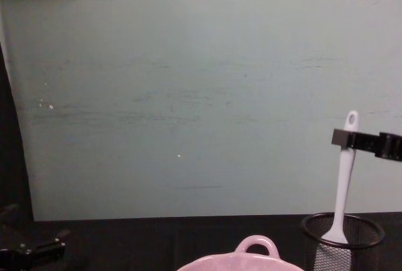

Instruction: Use the one hand to pick up the spoon and stir the clear water in the bowl.

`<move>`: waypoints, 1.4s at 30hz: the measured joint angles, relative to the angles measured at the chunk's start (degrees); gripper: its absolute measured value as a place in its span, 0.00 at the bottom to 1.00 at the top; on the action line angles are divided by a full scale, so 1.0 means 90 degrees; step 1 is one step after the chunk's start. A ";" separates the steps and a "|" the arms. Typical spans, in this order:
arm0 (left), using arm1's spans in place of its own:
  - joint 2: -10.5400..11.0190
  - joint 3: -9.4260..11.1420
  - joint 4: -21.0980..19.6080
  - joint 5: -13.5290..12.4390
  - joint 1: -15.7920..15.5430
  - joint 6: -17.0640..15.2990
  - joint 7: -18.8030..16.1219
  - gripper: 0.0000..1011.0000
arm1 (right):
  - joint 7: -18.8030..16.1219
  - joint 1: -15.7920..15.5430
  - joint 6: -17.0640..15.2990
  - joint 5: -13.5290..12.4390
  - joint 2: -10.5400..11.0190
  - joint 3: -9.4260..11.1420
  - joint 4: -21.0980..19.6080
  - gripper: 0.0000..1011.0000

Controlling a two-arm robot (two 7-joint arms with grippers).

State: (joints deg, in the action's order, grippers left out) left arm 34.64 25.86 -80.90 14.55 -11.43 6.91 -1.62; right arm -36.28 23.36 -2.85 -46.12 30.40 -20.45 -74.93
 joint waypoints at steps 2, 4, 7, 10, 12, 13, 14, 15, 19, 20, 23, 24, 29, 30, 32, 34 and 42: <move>0.0000 0.0000 0.0000 0.0000 0.0000 0.0000 0.0000 0.99 | -0.0029 -0.0013 0.0010 -0.0081 -0.0041 -0.0007 0.0115 0.12; 0.0000 0.0000 0.0000 0.0000 0.0000 0.0000 0.0000 0.99 | -0.0042 -0.0022 0.0022 -0.0139 -0.0070 -0.0015 0.0196 0.12; 0.0000 0.0000 0.0000 0.0000 0.0000 0.0000 0.0000 0.99 | -0.0058 -0.0022 0.0032 -0.0175 -0.0088 -0.0030 0.0269 0.12; 0.0000 0.0000 0.0000 0.0000 0.0000 0.0000 0.0000 0.99 | -0.0060 -0.0022 0.0044 -0.0197 -0.0098 -0.0042 0.0328 0.12; 0.0000 0.0000 0.0000 0.0000 0.0000 0.0000 0.0000 0.99 | -0.0073 -0.0014 0.0050 -0.0237 -0.0117 -0.0054 0.0404 0.12; 0.0000 0.0000 0.0000 0.0000 0.0000 0.0000 0.0000 0.99 | -0.0078 -0.0012 0.0053 -0.0245 -0.0122 -0.0056 0.0422 0.12; 0.0000 0.0000 0.0000 0.0000 0.0000 0.0000 0.0000 0.99 | -0.0098 -0.0009 0.0065 -0.0274 -0.0136 -0.0058 0.0472 0.12; 0.0000 0.0000 0.0000 0.0000 0.0000 0.0000 0.0000 0.99 | -0.0114 -0.0007 0.0072 -0.0288 -0.0144 -0.0060 0.0499 0.12; 0.0000 0.0000 0.0000 0.0000 0.0000 0.0000 0.0000 0.99 | -0.0158 0.0004 0.0099 -0.0353 -0.0178 -0.0060 0.0626 0.13; 0.0000 0.0000 0.0000 0.0000 0.0000 0.0000 0.0000 0.99 | -0.0159 0.0004 0.0105 -0.0370 -0.0187 -0.0055 0.0646 0.15; 0.0000 0.0000 0.0000 0.0000 0.0000 0.0000 0.0000 0.99 | -0.0133 -0.0015 0.0140 -0.0426 -0.0215 -0.0013 0.0730 0.20; 0.0000 0.0000 0.0000 0.0000 0.0000 0.0000 0.0000 0.99 | -0.0110 -0.0027 0.0153 -0.0437 -0.0221 0.0004 0.0769 0.26; 0.0000 0.0000 0.0000 0.0000 0.0000 0.0000 0.0000 0.99 | -0.0043 -0.0038 0.0169 -0.0431 -0.0230 0.0025 0.0934 0.39; 0.0000 0.0000 0.0000 0.0000 0.0000 0.0000 0.0000 0.99 | -0.0039 -0.0032 0.0169 -0.0428 -0.0236 0.0025 0.0998 0.45; 0.0000 0.0000 0.0000 0.0000 0.0000 0.0000 0.0000 0.99 | -0.0035 -0.0019 0.0169 -0.0419 -0.0253 0.0025 0.1101 0.49; 0.0000 0.0000 0.0000 0.0000 0.0000 0.0000 0.0000 0.99 | -0.0032 -0.0014 0.0169 -0.0407 -0.0265 0.0027 0.1138 0.57; 0.0000 0.0000 0.0000 0.0000 0.0000 0.0000 0.0000 0.99 | 0.0105 -0.0137 0.0151 -0.0285 -0.0195 0.0057 0.0947 0.80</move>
State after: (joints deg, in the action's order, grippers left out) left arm 34.65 25.86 -80.90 14.55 -11.43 6.91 -1.62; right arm -35.33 22.12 -1.49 -48.68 28.64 -19.94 -66.41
